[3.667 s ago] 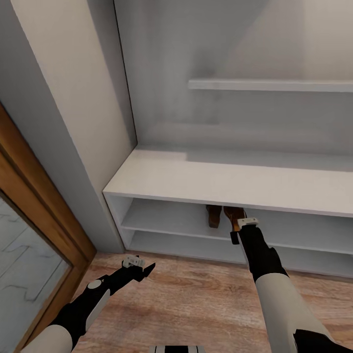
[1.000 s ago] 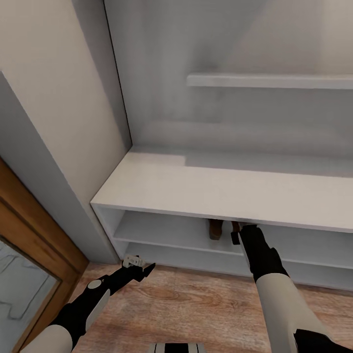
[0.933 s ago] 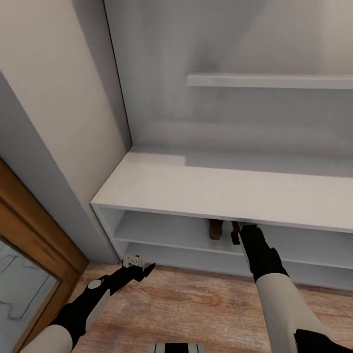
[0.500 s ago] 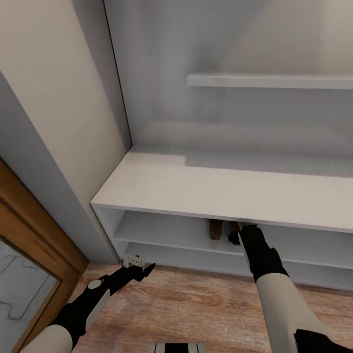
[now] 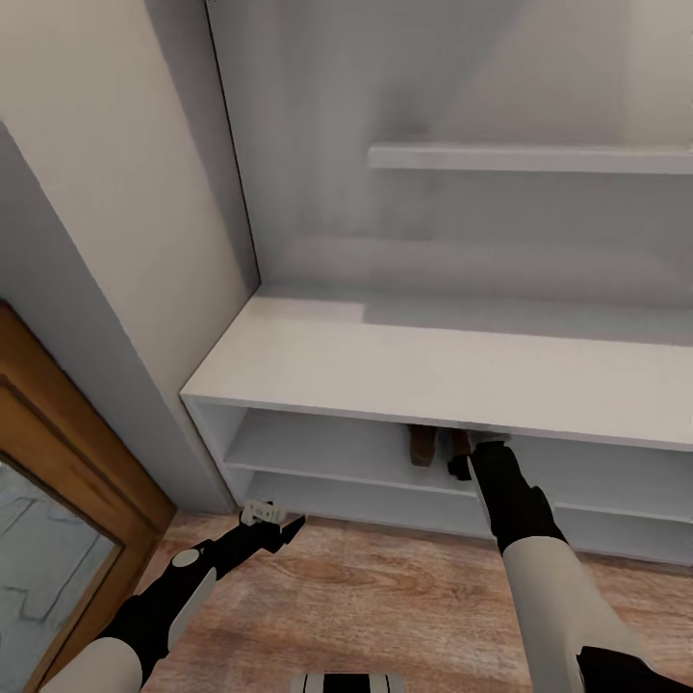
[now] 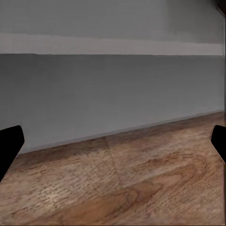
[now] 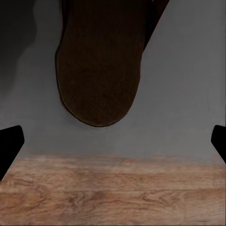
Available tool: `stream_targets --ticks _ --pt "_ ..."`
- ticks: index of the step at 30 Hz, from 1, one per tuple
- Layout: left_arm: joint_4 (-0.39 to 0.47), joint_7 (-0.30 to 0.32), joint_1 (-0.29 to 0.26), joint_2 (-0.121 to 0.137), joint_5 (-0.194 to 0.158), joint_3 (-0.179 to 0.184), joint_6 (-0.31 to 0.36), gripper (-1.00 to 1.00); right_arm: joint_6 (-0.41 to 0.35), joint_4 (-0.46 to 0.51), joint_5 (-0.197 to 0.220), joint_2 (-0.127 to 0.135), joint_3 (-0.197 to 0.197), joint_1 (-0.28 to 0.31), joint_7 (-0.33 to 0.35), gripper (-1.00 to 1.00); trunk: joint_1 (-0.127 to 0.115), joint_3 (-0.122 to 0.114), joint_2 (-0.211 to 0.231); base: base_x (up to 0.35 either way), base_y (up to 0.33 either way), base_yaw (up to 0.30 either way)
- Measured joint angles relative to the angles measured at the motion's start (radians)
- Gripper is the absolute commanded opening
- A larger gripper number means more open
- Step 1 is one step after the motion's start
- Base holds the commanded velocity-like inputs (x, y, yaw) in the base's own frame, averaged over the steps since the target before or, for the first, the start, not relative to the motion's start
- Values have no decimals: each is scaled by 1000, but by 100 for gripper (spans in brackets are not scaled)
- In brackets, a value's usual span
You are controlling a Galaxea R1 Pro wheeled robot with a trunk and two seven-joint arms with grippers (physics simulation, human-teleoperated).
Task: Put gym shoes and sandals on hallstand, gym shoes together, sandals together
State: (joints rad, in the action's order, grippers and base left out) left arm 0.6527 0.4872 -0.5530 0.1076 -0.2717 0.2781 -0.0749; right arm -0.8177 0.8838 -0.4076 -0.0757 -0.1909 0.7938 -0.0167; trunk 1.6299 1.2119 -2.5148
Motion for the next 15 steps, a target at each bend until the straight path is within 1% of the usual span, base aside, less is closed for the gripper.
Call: stream_targets --ticks 5,15 --pt "0 0 0 0 0 0 0 100 0 0 0 0 0 0 0 100 0 0 0 -303 0 0" --pt "0 0 0 0 0 0 -1 100 0 0 0 0 0 0 0 100 0 0 0 -334 0 0"
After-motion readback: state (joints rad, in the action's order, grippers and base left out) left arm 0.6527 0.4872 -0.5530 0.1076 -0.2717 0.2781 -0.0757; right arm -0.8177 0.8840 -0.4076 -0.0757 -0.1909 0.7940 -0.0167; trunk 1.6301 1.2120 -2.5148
